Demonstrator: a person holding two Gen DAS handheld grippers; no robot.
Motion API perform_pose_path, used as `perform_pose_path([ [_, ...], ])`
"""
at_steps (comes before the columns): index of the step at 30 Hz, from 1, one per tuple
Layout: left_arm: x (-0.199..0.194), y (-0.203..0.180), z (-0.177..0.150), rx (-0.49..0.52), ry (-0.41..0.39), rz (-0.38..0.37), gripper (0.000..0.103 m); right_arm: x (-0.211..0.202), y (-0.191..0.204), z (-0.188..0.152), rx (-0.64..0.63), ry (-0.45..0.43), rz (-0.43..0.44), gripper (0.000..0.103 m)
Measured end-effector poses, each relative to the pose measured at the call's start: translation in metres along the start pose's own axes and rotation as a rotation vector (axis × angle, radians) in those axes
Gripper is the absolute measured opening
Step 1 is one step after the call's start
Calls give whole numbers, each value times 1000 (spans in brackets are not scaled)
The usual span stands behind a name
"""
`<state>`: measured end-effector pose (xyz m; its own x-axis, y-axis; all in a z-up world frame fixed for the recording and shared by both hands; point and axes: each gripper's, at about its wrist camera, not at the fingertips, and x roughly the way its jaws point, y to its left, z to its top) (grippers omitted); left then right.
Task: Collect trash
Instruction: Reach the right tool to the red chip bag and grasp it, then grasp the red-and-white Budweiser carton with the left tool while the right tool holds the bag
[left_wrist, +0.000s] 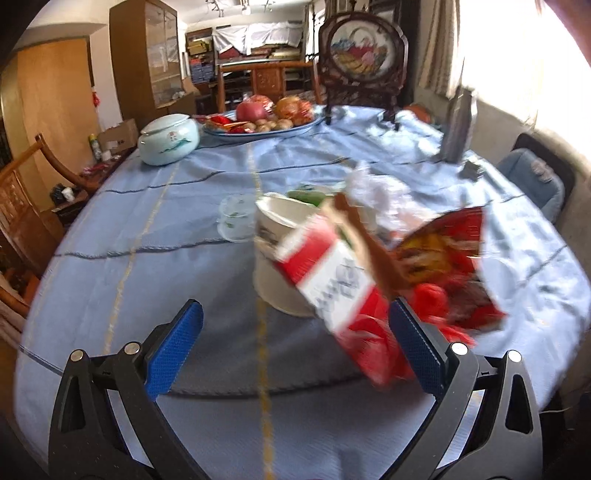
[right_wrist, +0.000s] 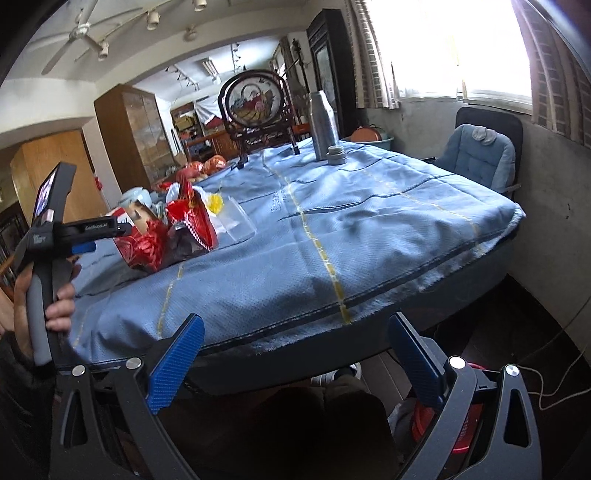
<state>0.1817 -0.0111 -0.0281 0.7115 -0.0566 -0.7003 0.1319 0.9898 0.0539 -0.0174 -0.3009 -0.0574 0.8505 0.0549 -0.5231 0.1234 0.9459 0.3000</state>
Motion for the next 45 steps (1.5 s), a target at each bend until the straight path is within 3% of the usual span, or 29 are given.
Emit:
perform_pose_path([
  [5,-4,51,-7,21,-18,151,96,13,9,9,-41,-8,-2,97],
  [8,-11,85,-15,-38,-9,171,96,23,15,15,-48,-6,22,97],
  [13,-18,93,-15,-76,-5,47,96,38,31,26,-61,17,98,97],
  [19,-13,56,0,22,-43,25,96,43,63,31,-115,32,197,97],
  [21,-7,53,1,17,-33,-5,96,47,84,35,-163,33,248,89],
  [25,3,60,-3,-12,-42,3,96,59,122,42,-271,55,319,75],
  [28,10,74,-5,-60,-46,18,96,70,132,54,-291,47,289,74],
  [32,6,86,-5,-122,-76,-44,96,90,121,81,-198,53,283,74],
  [36,3,84,-6,-116,-88,-60,96,115,127,91,-194,66,231,74],
  [38,5,83,-6,-107,-78,-70,96,128,130,88,-213,90,203,67],
  [39,6,82,-5,-107,-70,-78,96,136,133,85,-224,114,198,48],
  [40,8,83,-5,-110,-60,-90,96,141,133,84,-221,129,207,19],
  [41,9,83,-5,-113,-55,-98,96,142,132,85,-211,133,224,18],
  [45,14,87,-5,-135,-24,-158,96,104,120,96,-169,-20,263,17],
])
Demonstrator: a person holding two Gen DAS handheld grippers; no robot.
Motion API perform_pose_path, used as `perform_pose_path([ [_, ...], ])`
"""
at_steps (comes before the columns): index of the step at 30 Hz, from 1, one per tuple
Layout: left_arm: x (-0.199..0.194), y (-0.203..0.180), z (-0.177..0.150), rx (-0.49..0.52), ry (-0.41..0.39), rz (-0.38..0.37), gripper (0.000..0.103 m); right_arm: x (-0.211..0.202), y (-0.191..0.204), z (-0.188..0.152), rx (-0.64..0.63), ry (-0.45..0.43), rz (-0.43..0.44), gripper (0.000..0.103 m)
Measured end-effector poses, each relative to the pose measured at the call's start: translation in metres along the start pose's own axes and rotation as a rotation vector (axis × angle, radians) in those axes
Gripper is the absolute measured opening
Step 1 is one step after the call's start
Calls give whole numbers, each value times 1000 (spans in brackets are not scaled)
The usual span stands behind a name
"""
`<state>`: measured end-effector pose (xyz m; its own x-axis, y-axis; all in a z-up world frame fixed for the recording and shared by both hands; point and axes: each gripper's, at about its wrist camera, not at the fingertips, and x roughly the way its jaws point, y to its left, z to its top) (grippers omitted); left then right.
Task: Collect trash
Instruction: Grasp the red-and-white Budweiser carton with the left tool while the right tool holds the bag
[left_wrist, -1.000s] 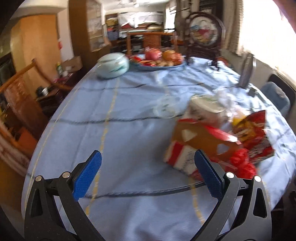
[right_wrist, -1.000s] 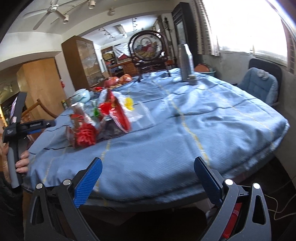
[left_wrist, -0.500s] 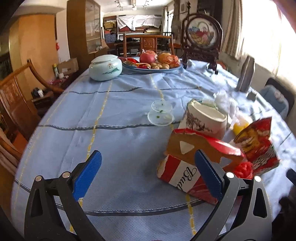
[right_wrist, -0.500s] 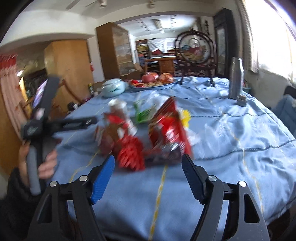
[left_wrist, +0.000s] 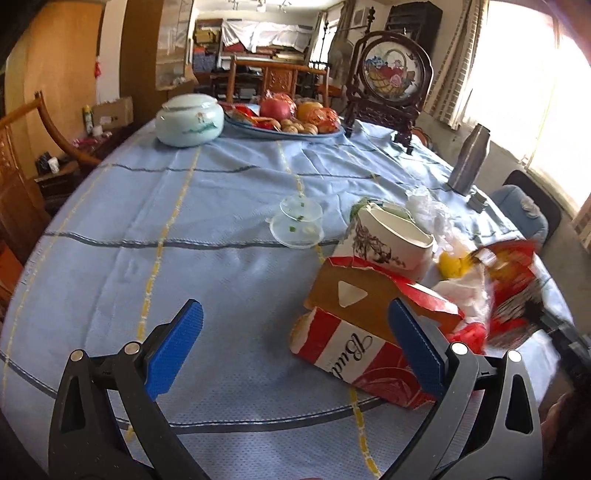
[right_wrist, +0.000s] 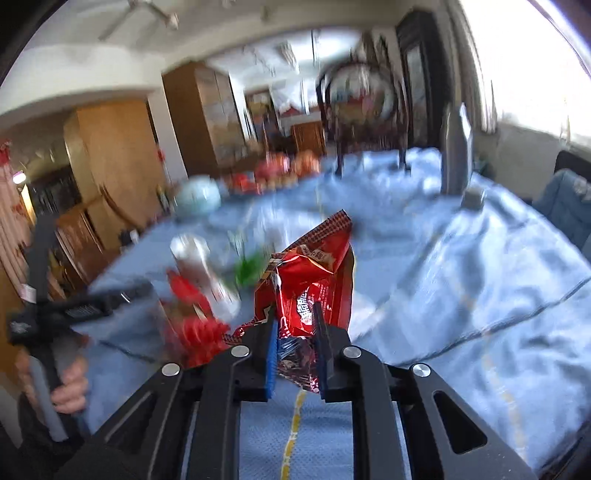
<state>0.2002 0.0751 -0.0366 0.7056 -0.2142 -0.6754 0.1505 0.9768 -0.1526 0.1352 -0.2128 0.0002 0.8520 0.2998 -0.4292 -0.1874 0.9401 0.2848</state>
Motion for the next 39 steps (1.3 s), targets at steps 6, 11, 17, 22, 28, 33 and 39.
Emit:
perform_pose_path([
  [6,9,-7,-3,36,72,-94,96,-56,-11,3,24,-116,23,17],
  [11,16,-22,-7,96,138,-32,96,-81,-33,-10,73,-123,7,18],
  [17,25,-33,-7,81,197,-20,96,-97,-56,-24,126,-118,2,18],
  [22,25,-31,-1,17,237,-76,96,-104,-64,-30,139,-122,2,19],
  [28,27,-38,-1,46,249,-17,96,-108,-70,-34,164,-124,12,19],
  [33,29,-32,-9,79,278,28,97,-114,-72,-36,168,-128,8,19],
  [39,-2,20,-6,124,194,319,96,-119,-79,-39,198,-146,26,20],
])
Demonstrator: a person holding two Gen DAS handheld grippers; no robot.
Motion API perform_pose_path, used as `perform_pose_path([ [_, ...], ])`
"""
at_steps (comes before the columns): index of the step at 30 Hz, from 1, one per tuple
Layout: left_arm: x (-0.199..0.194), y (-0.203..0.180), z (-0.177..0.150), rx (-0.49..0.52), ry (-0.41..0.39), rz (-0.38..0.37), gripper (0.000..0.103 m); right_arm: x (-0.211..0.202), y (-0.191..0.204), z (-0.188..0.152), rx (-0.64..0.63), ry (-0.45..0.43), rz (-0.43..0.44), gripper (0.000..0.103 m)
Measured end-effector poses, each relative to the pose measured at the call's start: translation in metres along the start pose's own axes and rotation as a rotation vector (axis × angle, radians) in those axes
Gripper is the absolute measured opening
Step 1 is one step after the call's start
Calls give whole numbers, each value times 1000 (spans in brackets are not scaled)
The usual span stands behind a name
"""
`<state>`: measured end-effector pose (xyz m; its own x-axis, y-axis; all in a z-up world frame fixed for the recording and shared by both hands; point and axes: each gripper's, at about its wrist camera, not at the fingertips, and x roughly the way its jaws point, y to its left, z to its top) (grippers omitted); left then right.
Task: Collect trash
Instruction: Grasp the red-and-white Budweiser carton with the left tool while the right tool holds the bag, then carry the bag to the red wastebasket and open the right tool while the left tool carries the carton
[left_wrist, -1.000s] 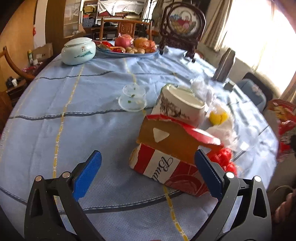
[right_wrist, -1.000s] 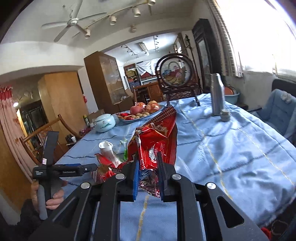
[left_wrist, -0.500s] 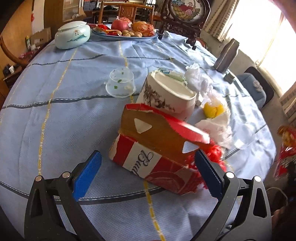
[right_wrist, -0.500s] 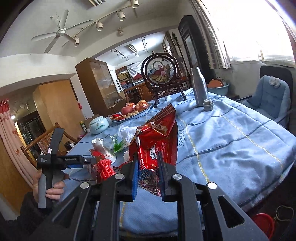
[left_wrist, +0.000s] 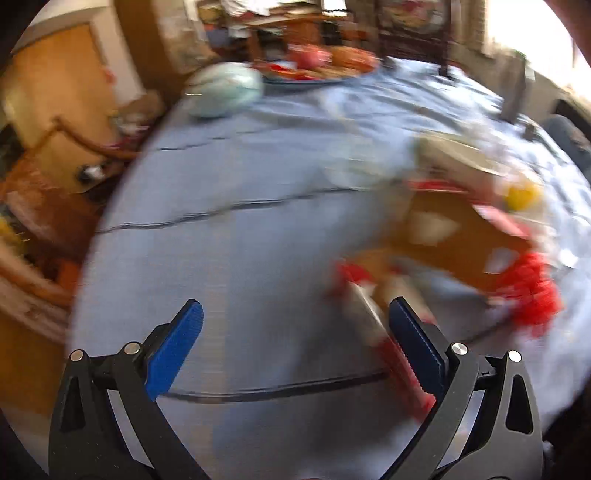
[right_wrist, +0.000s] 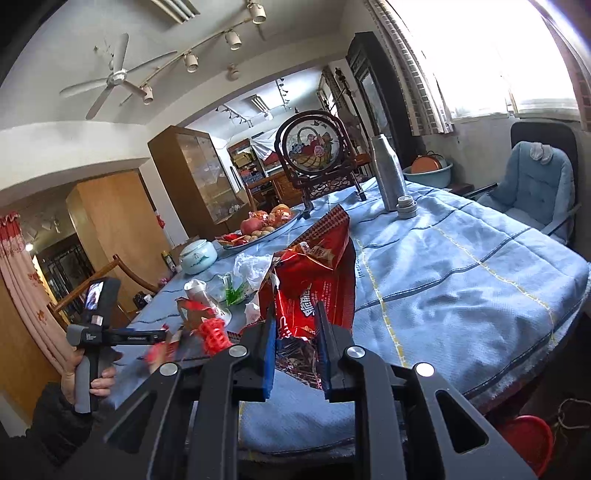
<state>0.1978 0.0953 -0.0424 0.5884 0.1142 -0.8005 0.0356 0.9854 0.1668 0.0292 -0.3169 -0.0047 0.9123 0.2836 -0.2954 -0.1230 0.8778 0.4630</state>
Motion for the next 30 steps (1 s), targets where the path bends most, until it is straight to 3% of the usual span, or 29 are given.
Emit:
perform_pose_path([
  [3,-8,24,-2,-73,8,-57,96,2,1,-1,5,7,15,20],
  [6,-20,14,-6,-65,-8,-134,96,3,3,-3,1,15,22,20],
  [11,-20,-32,-14,70,-15,-110,96,-7,6,-4,-11,1,15,21],
  [14,-7,-32,-17,57,20,-110,95,-10,4,-7,-8,1,14,21],
  [15,-1,-29,-18,38,39,-120,92,-10,2,-8,-4,3,15,21],
  [17,8,-21,-22,-3,86,-165,69,-10,0,-9,3,7,16,20],
  [18,12,-18,-23,-25,105,-194,66,-10,-2,-9,8,8,17,20],
  [22,1,-19,-27,-42,66,-237,42,-12,-10,-10,26,4,11,20],
  [30,-42,-35,-17,-29,-59,-329,31,-27,-20,-8,39,-30,-23,20],
])
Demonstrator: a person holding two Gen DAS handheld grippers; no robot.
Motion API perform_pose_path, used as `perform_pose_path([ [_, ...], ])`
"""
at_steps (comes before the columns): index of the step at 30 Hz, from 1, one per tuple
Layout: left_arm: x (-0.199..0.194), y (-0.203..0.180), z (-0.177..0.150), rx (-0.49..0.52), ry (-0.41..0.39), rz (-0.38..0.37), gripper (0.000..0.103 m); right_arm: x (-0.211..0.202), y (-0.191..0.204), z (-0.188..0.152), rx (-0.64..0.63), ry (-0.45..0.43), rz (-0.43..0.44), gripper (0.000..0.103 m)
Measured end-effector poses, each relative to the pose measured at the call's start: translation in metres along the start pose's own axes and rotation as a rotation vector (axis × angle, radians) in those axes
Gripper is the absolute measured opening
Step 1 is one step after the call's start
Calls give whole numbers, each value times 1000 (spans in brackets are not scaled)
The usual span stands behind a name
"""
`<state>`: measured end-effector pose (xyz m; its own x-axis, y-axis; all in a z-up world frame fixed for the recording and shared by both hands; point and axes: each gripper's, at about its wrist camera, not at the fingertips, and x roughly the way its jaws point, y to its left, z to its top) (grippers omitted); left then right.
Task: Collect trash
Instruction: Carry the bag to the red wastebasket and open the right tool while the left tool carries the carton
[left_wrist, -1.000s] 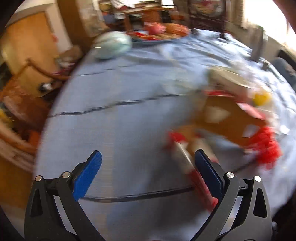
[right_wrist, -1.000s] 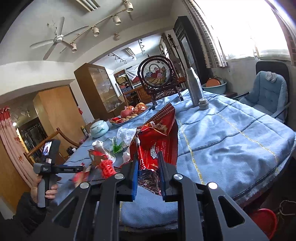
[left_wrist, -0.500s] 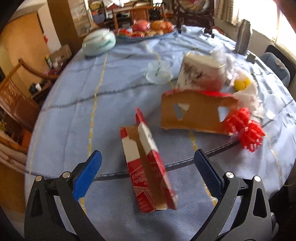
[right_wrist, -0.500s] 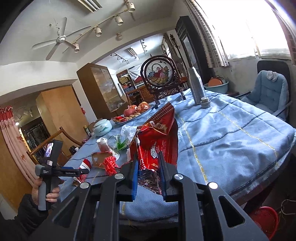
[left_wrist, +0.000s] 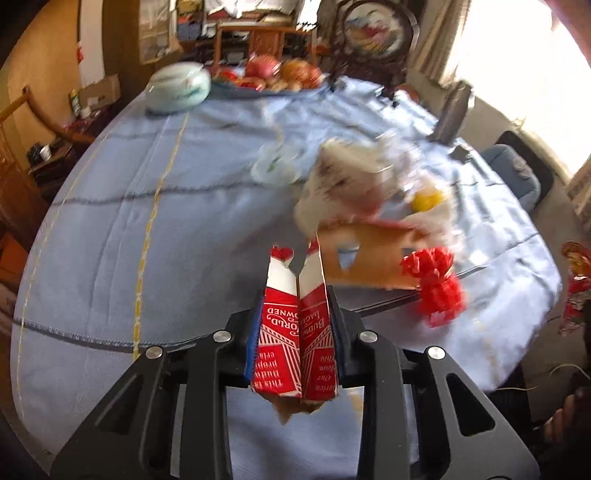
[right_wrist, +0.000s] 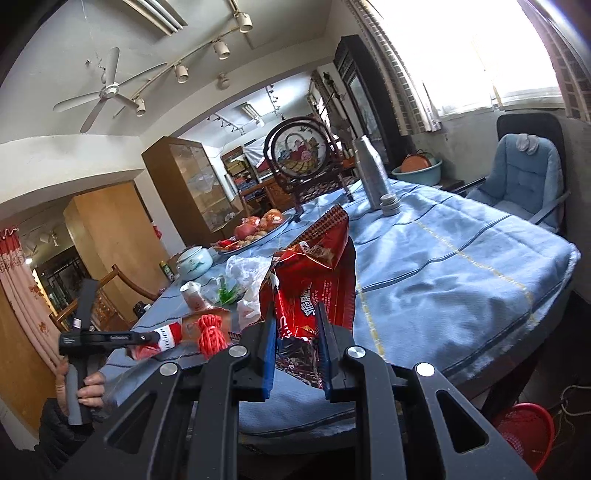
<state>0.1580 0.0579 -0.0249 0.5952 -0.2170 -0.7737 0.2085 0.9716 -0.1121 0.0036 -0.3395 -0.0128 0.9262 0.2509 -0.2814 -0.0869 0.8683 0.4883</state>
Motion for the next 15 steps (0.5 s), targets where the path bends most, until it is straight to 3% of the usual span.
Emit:
perform_pose_path([
  [5,-4,-26,2,79,-50,26,31,-1,-13,-1,42,6,-1,19],
  [10,16,-22,-1,53,0,11,31,-2,-13,-2,42,7,2,19],
  [15,0,-26,4,49,-57,-14,31,-14,-21,4,50,-28,-24,19],
])
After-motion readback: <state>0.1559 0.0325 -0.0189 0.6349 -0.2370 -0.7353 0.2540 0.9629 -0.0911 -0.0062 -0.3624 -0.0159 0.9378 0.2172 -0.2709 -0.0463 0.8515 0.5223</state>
